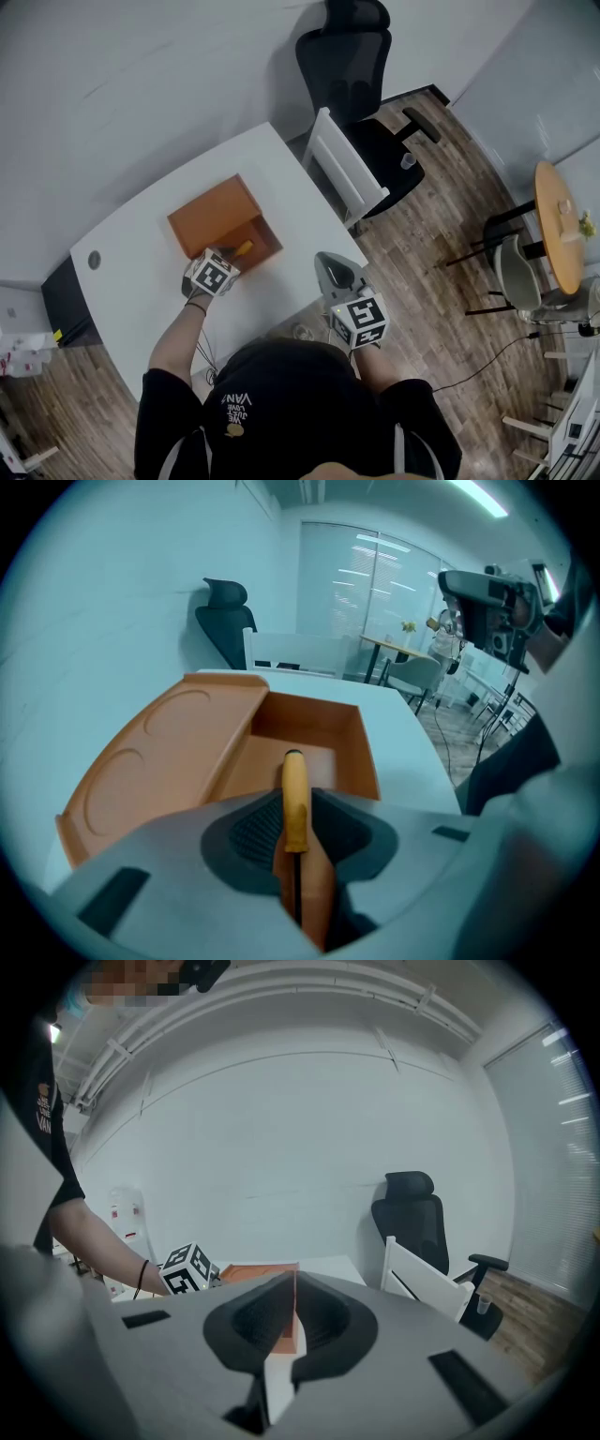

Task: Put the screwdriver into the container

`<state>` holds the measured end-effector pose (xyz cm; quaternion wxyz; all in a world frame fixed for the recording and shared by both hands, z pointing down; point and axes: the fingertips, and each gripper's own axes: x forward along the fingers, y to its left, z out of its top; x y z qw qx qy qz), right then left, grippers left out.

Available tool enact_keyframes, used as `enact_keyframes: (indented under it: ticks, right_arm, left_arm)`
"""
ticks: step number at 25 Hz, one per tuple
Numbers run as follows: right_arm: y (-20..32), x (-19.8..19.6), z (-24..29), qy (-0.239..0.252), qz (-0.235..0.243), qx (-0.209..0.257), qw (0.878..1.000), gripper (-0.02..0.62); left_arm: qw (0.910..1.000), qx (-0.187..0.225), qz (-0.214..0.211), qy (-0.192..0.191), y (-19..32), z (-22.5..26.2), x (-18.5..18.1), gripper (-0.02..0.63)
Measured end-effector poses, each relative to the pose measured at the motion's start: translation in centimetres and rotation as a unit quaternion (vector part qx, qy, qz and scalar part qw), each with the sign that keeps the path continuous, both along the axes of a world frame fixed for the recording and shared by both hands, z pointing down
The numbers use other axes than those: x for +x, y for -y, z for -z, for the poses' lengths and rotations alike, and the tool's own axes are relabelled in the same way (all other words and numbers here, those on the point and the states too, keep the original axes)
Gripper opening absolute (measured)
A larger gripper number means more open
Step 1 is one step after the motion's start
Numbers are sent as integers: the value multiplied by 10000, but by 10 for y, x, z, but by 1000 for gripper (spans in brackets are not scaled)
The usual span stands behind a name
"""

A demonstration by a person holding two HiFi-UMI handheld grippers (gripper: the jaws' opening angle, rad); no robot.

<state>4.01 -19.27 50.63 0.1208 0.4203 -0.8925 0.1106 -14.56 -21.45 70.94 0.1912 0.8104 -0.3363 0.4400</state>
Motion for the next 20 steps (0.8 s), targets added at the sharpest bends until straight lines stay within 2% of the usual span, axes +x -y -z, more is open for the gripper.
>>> enact_keyframes:
  ticks: [5,10,20]
  right_arm:
    - [0,-4,4,26,83,65,9999,12]
    - [0,-11,5,56,209,90,9997,12]
    - [-2,-32,9,33,617,146,9980,12]
  left_arm:
    - [9993,211,246,-193,1,19,-3,50]
    - [9960,589,547,-395,6,39,-10,24]
    - [9796,1444,1013,-958,0,96,-11,15]
